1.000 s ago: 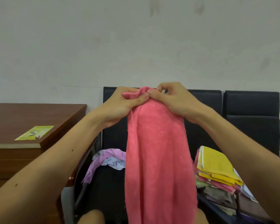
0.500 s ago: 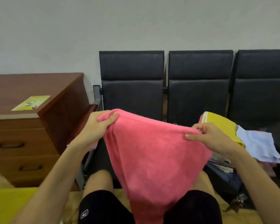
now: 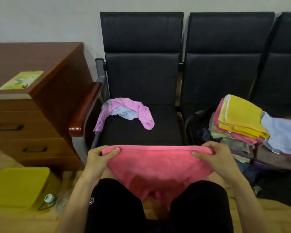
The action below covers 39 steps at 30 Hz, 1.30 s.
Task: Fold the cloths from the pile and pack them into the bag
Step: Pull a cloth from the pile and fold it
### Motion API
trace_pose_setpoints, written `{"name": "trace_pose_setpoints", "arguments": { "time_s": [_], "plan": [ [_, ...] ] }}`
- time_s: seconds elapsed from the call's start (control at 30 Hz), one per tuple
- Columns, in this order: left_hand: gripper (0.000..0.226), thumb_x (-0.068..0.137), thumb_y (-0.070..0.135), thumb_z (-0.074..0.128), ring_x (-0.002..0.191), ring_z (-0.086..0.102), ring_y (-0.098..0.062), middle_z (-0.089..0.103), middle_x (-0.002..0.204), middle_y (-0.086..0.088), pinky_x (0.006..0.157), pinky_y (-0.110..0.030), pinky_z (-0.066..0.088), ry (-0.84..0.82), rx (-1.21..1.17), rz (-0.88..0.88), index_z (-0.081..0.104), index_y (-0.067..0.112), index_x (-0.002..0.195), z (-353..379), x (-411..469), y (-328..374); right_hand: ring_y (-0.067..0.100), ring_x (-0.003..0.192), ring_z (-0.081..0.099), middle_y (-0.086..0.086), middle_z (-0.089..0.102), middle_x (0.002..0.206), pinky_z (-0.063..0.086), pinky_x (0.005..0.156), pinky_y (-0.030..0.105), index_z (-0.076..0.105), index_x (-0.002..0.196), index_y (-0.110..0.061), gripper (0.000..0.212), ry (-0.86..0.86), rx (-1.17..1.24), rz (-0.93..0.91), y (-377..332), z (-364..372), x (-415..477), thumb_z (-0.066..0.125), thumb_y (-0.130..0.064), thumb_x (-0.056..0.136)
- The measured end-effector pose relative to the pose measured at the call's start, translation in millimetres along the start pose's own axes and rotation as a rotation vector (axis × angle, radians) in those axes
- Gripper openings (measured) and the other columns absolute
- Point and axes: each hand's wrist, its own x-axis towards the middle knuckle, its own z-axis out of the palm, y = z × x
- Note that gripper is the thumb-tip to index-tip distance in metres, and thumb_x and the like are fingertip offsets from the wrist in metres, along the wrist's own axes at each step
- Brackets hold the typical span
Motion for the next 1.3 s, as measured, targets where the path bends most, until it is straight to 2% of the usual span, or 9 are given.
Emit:
{"name": "trace_pose_setpoints", "arguments": {
  "time_s": [0.2, 0.37, 0.47, 0.53, 0.67, 0.83, 0.97, 1.1, 1.3],
  "plan": [
    [0.007, 0.082, 0.013, 0.076, 0.082, 0.068, -0.024, 0.076, 0.08, -0.009, 0.078, -0.038, 0.055, 0.037, -0.011, -0.049, 0.078, 0.008, 0.085, 9.5, 6.1, -8.9, 0.007, 0.052, 0.046, -0.002, 0.053, 0.056, 0.035, 0.045, 0.013, 0.059, 0.07, 0.001, 0.031, -0.084, 0.06, 0.088, -7.0, 11.9, 16.2, 0.086, -0.014, 0.072],
    [0.037, 0.066, 0.047, 0.086, 0.09, 0.071, -0.027, 0.077, 0.09, -0.01, 0.09, -0.048, 0.055, -0.033, 0.035, -0.071, 0.079, 0.021, 0.092, 20.3, 18.9, -14.5, 0.014, 0.06, 0.053, 0.002, 0.059, 0.061, 0.041, 0.051, 0.021, 0.061, 0.067, -0.01, 0.023, -0.096, 0.2, 0.159, -21.4, 30.6, 19.3, 0.082, -0.009, 0.075],
    [0.022, 0.071, 0.027, 0.083, 0.078, 0.068, -0.022, 0.075, 0.082, -0.012, 0.073, -0.034, 0.056, -0.017, -0.101, -0.096, 0.078, 0.011, 0.085, 37.2, 19.0, -11.9, 0.021, 0.067, 0.059, 0.01, 0.066, 0.07, 0.046, 0.062, 0.032, 0.067, 0.076, -0.003, 0.017, -0.101, 0.229, 0.199, -26.7, 43.0, 13.8, 0.083, -0.011, 0.075],
    [0.008, 0.079, 0.016, 0.08, 0.076, 0.067, -0.021, 0.074, 0.079, -0.011, 0.066, -0.029, 0.054, -0.007, -0.126, -0.09, 0.077, 0.009, 0.083, 48.5, 13.6, -9.3, 0.024, 0.068, 0.061, 0.016, 0.067, 0.071, 0.047, 0.061, 0.036, 0.068, 0.082, 0.0, 0.021, -0.108, 0.254, 0.21, -30.5, 50.7, 8.5, 0.083, -0.013, 0.075],
    [0.004, 0.082, 0.008, 0.076, 0.075, 0.067, -0.021, 0.073, 0.079, -0.015, 0.067, -0.031, 0.054, -0.073, -0.138, -0.051, 0.076, 0.007, 0.079, 66.1, 5.1, -8.4, 0.013, 0.058, 0.065, 0.012, 0.07, 0.068, 0.046, 0.045, 0.021, 0.069, 0.085, -0.001, 0.016, -0.129, 0.262, 0.246, -39.7, 68.4, 1.5, 0.08, -0.012, 0.08],
    [0.004, 0.085, 0.007, 0.073, 0.073, 0.07, -0.014, 0.075, 0.078, -0.009, 0.06, -0.022, 0.053, -0.18, -0.102, 0.022, 0.076, 0.004, 0.084, 88.2, -9.2, 0.0, 0.019, 0.068, 0.07, 0.012, 0.074, 0.073, 0.053, 0.06, 0.027, 0.068, 0.079, -0.005, 0.013, -0.139, 0.311, 0.228, -37.6, 91.6, 1.6, 0.08, -0.011, 0.081],
    [0.015, 0.086, 0.016, 0.071, 0.082, 0.074, -0.022, 0.077, 0.085, -0.009, 0.067, -0.027, 0.057, -0.307, -0.062, 0.077, 0.077, 0.007, 0.096, 93.8, -16.5, 5.0, 0.025, 0.074, 0.074, 0.015, 0.074, 0.078, 0.058, 0.065, 0.033, 0.069, 0.082, -0.007, 0.008, -0.124, 0.348, 0.204, -45.0, 102.9, 0.1, 0.076, -0.01, 0.084],
    [0.015, 0.091, 0.012, 0.067, 0.086, 0.075, -0.021, 0.077, 0.089, -0.008, 0.07, -0.027, 0.058, -0.352, -0.026, 0.091, 0.076, 0.007, 0.101, 92.3, -18.4, 5.0, 0.031, 0.077, 0.074, 0.016, 0.074, 0.079, 0.059, 0.073, 0.045, 0.07, 0.086, -0.005, 0.006, -0.089, 0.316, 0.202, -48.3, 106.7, -2.1, 0.074, -0.01, 0.087],
    [0.014, 0.091, 0.009, 0.069, 0.087, 0.074, -0.02, 0.076, 0.092, -0.006, 0.076, -0.027, 0.057, -0.385, 0.059, 0.16, 0.078, 0.013, 0.101, 92.5, -19.2, 2.7, 0.029, 0.076, 0.074, 0.014, 0.075, 0.08, 0.06, 0.078, 0.049, 0.072, 0.09, -0.006, 0.009, -0.065, 0.332, 0.242, -51.5, 104.8, -5.7, 0.071, -0.014, 0.09]
  ]
}}
